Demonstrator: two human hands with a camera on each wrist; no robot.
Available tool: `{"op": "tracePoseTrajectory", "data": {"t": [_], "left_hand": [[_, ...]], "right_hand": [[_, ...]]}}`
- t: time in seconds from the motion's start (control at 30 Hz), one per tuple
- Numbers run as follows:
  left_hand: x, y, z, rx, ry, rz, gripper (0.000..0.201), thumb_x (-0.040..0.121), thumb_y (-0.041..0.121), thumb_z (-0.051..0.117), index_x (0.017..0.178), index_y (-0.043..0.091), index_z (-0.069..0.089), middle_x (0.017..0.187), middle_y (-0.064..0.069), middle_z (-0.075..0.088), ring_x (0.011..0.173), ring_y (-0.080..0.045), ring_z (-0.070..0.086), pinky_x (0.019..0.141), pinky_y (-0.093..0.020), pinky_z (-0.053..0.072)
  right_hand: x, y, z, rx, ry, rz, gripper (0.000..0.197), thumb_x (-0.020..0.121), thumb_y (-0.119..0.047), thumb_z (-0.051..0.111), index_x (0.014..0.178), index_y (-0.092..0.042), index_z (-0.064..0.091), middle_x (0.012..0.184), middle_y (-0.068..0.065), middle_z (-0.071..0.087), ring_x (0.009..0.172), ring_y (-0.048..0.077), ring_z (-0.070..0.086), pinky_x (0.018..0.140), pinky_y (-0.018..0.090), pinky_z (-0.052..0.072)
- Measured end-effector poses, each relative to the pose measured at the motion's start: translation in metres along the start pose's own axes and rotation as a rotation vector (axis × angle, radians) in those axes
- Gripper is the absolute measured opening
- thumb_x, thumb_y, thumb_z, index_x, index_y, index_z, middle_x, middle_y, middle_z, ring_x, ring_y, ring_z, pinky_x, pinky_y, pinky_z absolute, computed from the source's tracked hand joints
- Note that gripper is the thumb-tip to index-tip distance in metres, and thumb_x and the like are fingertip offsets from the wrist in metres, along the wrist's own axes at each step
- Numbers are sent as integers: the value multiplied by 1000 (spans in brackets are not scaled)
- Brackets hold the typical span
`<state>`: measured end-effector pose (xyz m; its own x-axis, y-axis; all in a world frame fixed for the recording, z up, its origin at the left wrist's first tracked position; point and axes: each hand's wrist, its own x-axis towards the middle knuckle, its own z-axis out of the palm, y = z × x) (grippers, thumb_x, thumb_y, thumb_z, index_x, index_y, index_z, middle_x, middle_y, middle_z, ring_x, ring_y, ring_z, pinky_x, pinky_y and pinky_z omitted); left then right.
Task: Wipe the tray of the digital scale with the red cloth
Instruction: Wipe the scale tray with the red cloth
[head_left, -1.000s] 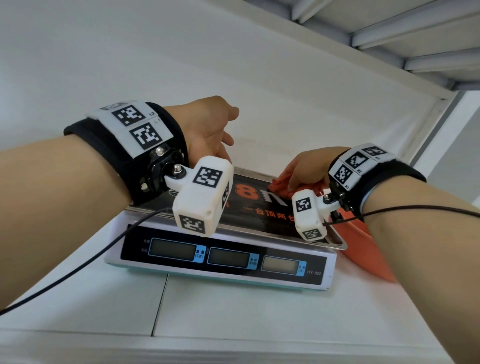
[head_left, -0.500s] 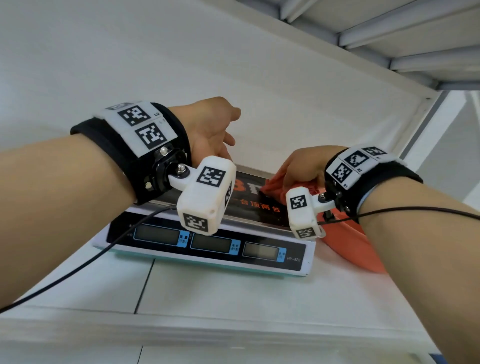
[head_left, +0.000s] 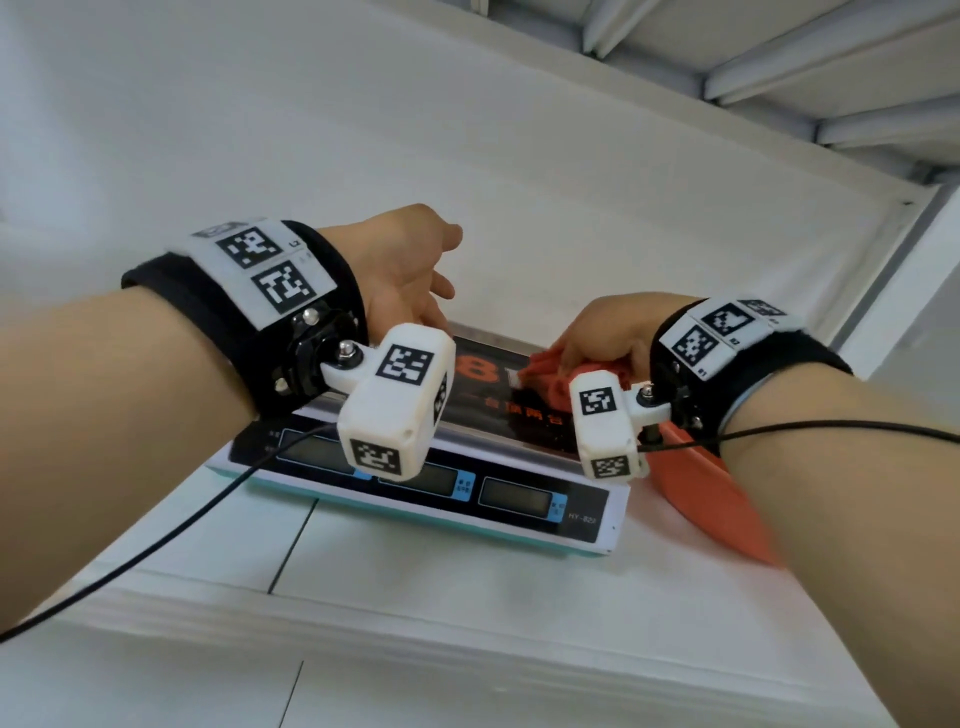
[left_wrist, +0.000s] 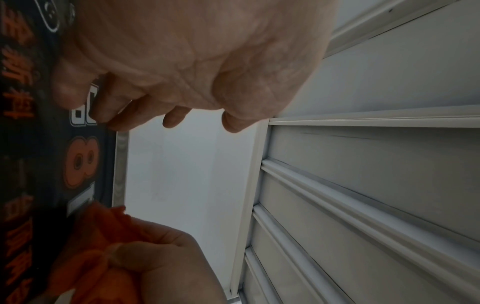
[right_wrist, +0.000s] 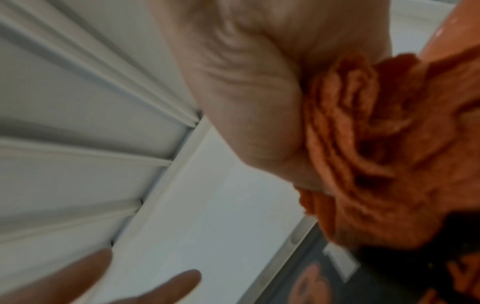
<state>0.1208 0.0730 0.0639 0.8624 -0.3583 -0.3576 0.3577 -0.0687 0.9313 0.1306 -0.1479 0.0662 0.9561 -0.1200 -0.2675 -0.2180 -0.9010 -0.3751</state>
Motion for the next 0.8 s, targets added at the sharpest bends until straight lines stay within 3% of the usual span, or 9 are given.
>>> {"op": "tracePoseTrajectory", "data": {"t": [0.07,0.17,0.3,0.43,0.53,0.6,0.67,0.73,0.8], "left_hand": [[0,0,-5,1,-3,8,70,97,55,33,150,10,26,150,-32,28,140,-45,25,105,-62,28],[2,3,-16,-8,3,5,69,97,55,34,149,10,28,148,-33,30,139,-46,26,105,-62,29],[5,6,-28,-2,32,0,67,97,54,34,147,10,30,145,-35,34,135,-48,32,100,-61,34],[9,7,-31,-4,-4,5,68,97,53,35,148,10,29,146,-36,31,137,-48,27,101,-62,30],[12,5,-33,-14,-30,1,68,97,53,36,148,9,30,147,-35,31,138,-47,26,101,-61,29],[11,3,-34,-13,-36,-9,68,97,53,35,148,9,29,147,-35,30,139,-47,26,99,-61,31],[10,3,-33,-11,-51,-6,68,97,53,35,149,9,28,148,-34,28,139,-46,25,98,-61,31],[8,3,-31,-3,-63,5,68,97,53,35,148,9,29,148,-35,28,139,-46,25,96,-59,33],[6,3,-27,11,-71,6,68,98,53,34,148,9,29,148,-35,28,139,-47,26,89,-57,35]], "right_hand": [[-4,-4,-1,-76,118,35,19,86,-11,71,105,-7,74,64,0,72,45,9,67,39,16,50],[-8,-12,4,-162,107,67,23,86,-10,72,108,-6,74,68,1,68,33,6,61,31,13,42],[-2,-31,17,-89,76,46,26,85,-11,72,111,-9,73,85,3,72,60,12,66,43,20,52],[-7,-45,20,6,24,46,28,90,-4,63,117,-9,71,74,1,72,61,15,67,48,26,56],[-4,-40,14,179,-30,94,28,95,5,52,116,-4,69,93,6,78,90,23,76,81,38,62],[-3,-34,13,183,21,93,32,97,6,47,119,-4,68,92,2,79,94,16,75,89,32,60],[-8,-29,12,50,69,98,28,96,0,54,117,-9,71,79,-1,78,67,9,75,64,23,62],[-16,-26,10,-123,156,113,26,88,-7,67,111,-15,76,68,-3,71,42,5,65,38,16,50],[-23,-27,11,-181,155,127,29,86,-10,71,113,-16,75,70,-1,71,39,6,62,34,15,44]]}}
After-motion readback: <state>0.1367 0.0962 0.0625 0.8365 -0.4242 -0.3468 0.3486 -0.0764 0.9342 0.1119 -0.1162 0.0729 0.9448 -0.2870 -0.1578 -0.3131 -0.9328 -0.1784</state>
